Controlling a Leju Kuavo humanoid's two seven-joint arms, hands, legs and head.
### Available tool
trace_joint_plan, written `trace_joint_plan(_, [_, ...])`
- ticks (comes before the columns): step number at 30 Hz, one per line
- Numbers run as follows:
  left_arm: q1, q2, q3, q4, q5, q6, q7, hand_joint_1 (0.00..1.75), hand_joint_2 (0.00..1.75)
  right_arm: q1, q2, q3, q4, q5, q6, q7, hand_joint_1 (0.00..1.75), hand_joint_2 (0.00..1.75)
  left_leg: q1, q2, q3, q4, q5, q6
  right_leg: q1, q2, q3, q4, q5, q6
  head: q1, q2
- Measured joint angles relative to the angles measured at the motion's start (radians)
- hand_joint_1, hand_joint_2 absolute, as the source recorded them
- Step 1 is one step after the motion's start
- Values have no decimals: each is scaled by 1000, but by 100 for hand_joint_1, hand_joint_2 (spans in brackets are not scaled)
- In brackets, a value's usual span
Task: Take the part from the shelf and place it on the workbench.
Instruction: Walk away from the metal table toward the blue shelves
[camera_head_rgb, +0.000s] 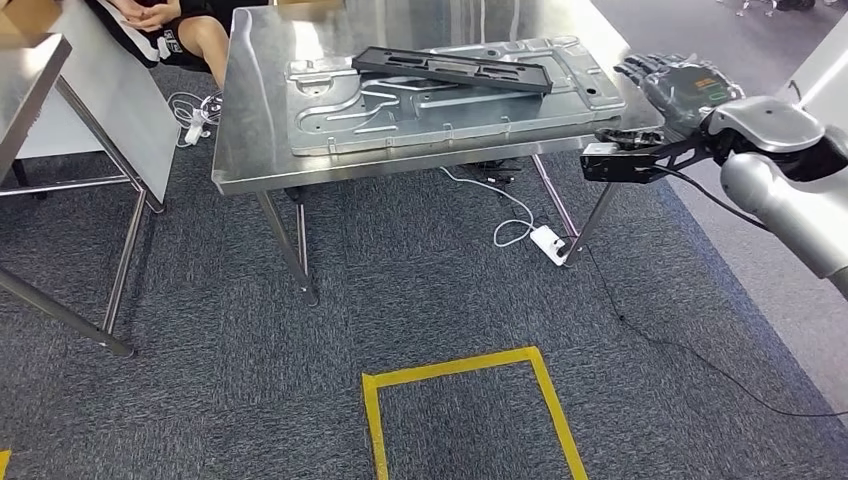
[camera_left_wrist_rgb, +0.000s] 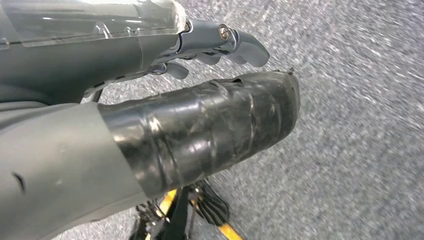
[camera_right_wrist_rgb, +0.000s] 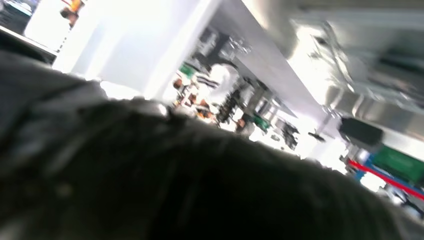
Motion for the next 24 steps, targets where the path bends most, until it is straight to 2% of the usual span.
trace_joint_plan(1, [1,0,1,0,0,1,0,0,0,0,-10,0,-2,-3,0,-2,0,0,2,0,-15,9,6,-5,-6,0,46,-50,20,5,0,0])
trace_joint_plan(2, [1,0,1,-1,1,2,1,0,0,-1,-18,0,-4,-5,1,-3,0,0,2,0,-30,18,11,-11,-8,1,98,-116,20,11,0,0])
trace_joint_plan(3, [2,0,2,-1,1,3,3,0,0,-2,-24,0,-7,-7,2,-3,0,0,2,-1,-40,25,16,-18,-8,4,137,-175,10,10,0,0])
trace_joint_plan(4, [2,0,2,-2,1,4,4,0,0,-3,-30,-1,-11,-9,4,-3,0,0,0,-2,-48,29,24,-24,-6,6,161,-217,-4,6,-1,0])
trace_joint_plan(5, [2,0,3,-2,2,5,5,0,0,-4,-34,-1,-14,-9,7,-4,0,0,-1,-2,-54,28,33,-31,-1,7,167,-237,-13,-2,-1,0])
trace_joint_plan(7, [4,0,3,-2,2,6,7,0,0,-6,-38,1,-16,-9,14,-4,0,0,1,-4,-64,25,48,-43,2,3,150,-243,3,-24,-1,0])
trace_joint_plan(8, [5,-1,4,-2,1,6,9,0,0,-6,-39,2,-17,-9,16,-4,0,0,3,-4,-74,34,33,-48,3,1,138,-245,15,-35,-2,0])
trace_joint_plan(9, [6,-2,4,-2,-1,5,11,0,0,-7,-39,4,-18,-9,17,-4,0,0,5,-4,-87,60,-1,-51,3,-1,125,-247,28,-46,-2,0])
trace_joint_plan(11, [7,-3,4,-2,-6,2,12,0,0,-8,-40,6,-21,-9,17,-4,0,0,6,-5,-117,172,-111,-53,8,-2,96,-248,54,-60,-2,0])
trace_joint_plan(12, [6,-3,4,-2,-7,1,12,0,0,-8,-41,7,-21,-9,16,-3,0,0,6,-5,-128,239,-153,-53,12,-1,80,-247,66,-63,-2,0])
trace_joint_plan(13, [6,-3,4,-2,-8,1,10,0,0,-7,-42,8,-22,-10,16,-3,0,0,4,-5,-130,291,-174,-52,16,-1,65,-246,78,-65,-2,0])
trace_joint_plan(14, [4,-3,4,-2,-7,1,9,0,0,-7,-44,9,-22,-10,16,-3,0,0,2,-5,-117,312,-171,-48,20,-1,50,-245,89,-66,-2,0])
trace_joint_plan(15, [3,-3,4,-2,-7,2,8,0,0,-7,-46,10,-23,-12,16,-3,0,0,-2,-5,-87,300,-152,-41,24,0,36,-243,99,-66,-2,0])
trace_joint_plan(16, [3,-3,4,-2,-7,2,7,0,0,-7,-49,11,-24,-14,15,-2,0,0,-7,-6,-40,253,-127,-31,28,0,25,-242,109,-67,-2,0])
trace_joint_plan(17, [2,-1,4,-3,-7,3,7,0,0,-7,-53,10,-26,-16,15,-2,0,0,-13,-6,17,182,-115,-17,31,0,16,-242,118,-66,-1,0])
trace_joint_plan(18, [2,0,4,-4,-7,4,7,0,0,-7,-59,10,-27,-18,14,-2,0,0,-19,-6,72,106,-113,-6,33,-1,9,-242,128,-65,-1,0])
trace_joint_plan(19, [1,2,4,-5,-7,5,7,0,0,-7,-65,10,-28,-21,14,-1,0,0,-24,-6,111,46,-119,3,33,-3,5,-244,137,-62,-1,0])
trace_joint_plan(20, [1,4,4,-6,-7,5,6,0,0,-6,-71,10,-28,-24,13,-1,0,0,-28,-6,130,8,-126,8,31,-6,3,-248,148,-58,-1,0])
trace_joint_plan(22, [1,4,4,-6,-7,6,5,0,0,-4,-80,10,-28,-28,12,-1,0,0,-29,-5,129,-18,-108,13,27,-8,2,-261,169,-47,-2,0])
trace_joint_plan(23, [1,3,4,-6,-7,5,4,0,0,-3,-84,10,-29,-30,11,-1,0,0,-27,-2,125,-30,-90,16,26,-7,-2,-261,163,-42,-2,0])
trace_joint_plan(24, [0,3,4,-6,-7,5,2,0,0,-3,-88,9,-29,-31,11,-2,0,0,-25,1,117,-41,-70,20,25,-4,-9,-245,136,-38,-1,0])
